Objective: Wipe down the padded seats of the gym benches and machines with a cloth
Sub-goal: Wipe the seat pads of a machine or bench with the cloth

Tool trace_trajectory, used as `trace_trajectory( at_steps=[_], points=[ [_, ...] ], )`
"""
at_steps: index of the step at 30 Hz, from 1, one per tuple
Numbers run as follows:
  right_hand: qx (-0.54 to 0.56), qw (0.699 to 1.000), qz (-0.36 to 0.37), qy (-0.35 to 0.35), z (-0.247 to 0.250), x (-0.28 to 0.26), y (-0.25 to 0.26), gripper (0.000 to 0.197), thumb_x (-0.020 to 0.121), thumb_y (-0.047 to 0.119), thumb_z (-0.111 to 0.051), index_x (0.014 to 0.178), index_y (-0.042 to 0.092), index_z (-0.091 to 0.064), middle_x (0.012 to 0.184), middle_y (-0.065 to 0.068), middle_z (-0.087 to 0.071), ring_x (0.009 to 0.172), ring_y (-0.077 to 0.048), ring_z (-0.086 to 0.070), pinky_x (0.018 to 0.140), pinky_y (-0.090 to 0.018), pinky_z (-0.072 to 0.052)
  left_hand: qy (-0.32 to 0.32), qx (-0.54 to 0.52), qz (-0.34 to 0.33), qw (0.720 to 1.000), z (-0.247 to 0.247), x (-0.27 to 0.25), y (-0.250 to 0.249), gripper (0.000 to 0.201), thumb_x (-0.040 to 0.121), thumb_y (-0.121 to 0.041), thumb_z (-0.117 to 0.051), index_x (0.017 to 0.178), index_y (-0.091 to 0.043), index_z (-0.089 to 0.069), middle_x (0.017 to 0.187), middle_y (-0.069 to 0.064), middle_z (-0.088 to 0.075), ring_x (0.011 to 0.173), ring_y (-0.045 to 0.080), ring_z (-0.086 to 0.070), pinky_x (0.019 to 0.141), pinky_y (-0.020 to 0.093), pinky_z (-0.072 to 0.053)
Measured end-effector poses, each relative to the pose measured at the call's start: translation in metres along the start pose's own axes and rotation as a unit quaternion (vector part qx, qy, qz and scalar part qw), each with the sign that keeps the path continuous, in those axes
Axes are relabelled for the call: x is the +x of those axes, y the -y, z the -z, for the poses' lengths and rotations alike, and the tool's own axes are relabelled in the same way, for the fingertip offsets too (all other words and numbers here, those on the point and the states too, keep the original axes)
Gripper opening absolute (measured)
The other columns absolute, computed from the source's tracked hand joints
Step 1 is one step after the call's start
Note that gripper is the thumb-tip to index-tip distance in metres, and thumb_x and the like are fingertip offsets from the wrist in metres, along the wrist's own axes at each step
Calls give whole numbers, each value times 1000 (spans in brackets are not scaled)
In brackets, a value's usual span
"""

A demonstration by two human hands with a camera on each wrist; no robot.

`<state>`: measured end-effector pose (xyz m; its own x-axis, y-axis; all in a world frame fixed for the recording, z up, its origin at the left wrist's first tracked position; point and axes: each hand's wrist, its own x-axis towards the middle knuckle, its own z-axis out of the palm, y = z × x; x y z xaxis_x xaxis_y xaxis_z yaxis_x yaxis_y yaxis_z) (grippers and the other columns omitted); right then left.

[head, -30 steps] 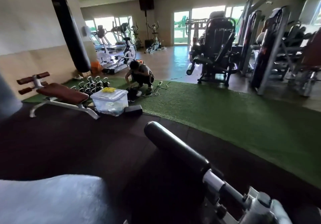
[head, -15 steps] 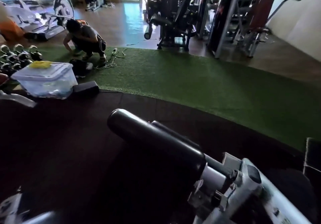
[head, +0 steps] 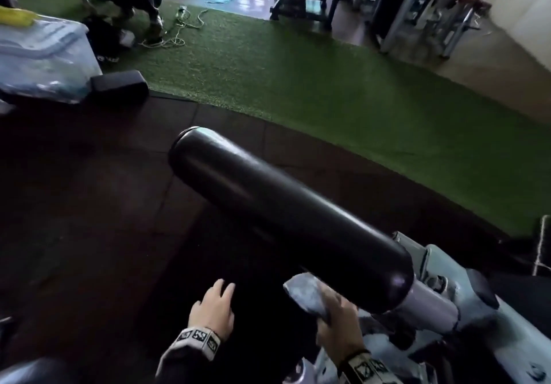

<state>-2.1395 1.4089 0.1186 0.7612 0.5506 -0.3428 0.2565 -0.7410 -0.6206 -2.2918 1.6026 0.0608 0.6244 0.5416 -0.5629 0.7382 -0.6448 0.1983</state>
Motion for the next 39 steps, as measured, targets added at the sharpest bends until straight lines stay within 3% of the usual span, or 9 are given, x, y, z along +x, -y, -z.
trace_trajectory(
  at_steps=[2,6,11,15,21,25,28,33,39],
  points=[
    [-39,999,-9,-30,-7,17,6,38,80,7,-53,107,32,-63,73,22,-62,76,6,-61,83,-16,-50,-24,4,10,1000,-2,15,13,61,97,-33,-43,152,-31,-15,160,-4,-4,146,11,-13,113,43,-29],
    [-127,988,-63,-64,-24,37,-14,33,84,13,-53,116,16,-63,103,-3,-67,100,-21,-62,95,-34,-47,-46,12,21,999,-17,30,34,70,96,-50,-41,150,-42,2,159,-9,15,147,12,12,111,61,-20],
    [-266,955,-9,-128,-33,35,-21,71,59,7,-79,127,16,-59,110,-26,-59,101,-45,-55,91,-49,-44,-27,-42,6,999,-44,41,57,74,92,-62,-37,136,-57,23,145,-21,41,144,20,25,106,71,-19],
    [-332,939,-74,-42,-41,37,-29,88,79,49,-55,148,39,-2,144,-12,-14,127,-33,-21,110,-43,-19,-13,-75,-11,997,-54,46,64,72,92,-62,-36,130,-62,25,143,-25,43,140,18,32,104,76,-10],
    [-352,927,-40,-121,-50,47,-42,69,87,67,-26,147,45,0,144,1,2,119,-37,-33,102,-43,-32,-13,-95,-26,995,-61,46,65,70,93,-62,-33,130,-61,26,140,-26,45,138,16,36,103,76,-3],
    [-348,927,-57,-128,-59,46,-48,66,90,63,-21,146,43,8,155,-5,15,136,-41,-7,113,-47,-9,-2,-96,-28,995,-63,46,65,69,93,-62,-30,127,-61,30,136,-26,50,135,16,40,103,76,1],
    [-325,930,-65,-156,-60,55,-47,66,94,57,-24,149,34,4,157,-12,10,142,-35,11,114,-48,7,2,-100,-32,994,-62,48,67,69,93,-63,-29,125,-62,32,137,-25,50,134,16,41,102,77,4],
    [-257,931,-119,-232,-40,95,-35,68,94,56,-27,148,16,-23,153,-21,-16,141,-38,-13,115,-46,-6,12,-103,-31,994,-60,48,66,69,94,-61,-31,128,-61,30,140,-22,48,136,18,40,102,76,6],
    [-161,959,-125,-196,-39,126,21,56,99,47,-31,138,9,-41,143,-19,-39,132,-30,-33,105,-32,-19,14,-106,-28,994,-60,49,64,69,96,-59,-31,131,-60,28,142,-20,47,135,19,41,101,75,8]
  ],
)
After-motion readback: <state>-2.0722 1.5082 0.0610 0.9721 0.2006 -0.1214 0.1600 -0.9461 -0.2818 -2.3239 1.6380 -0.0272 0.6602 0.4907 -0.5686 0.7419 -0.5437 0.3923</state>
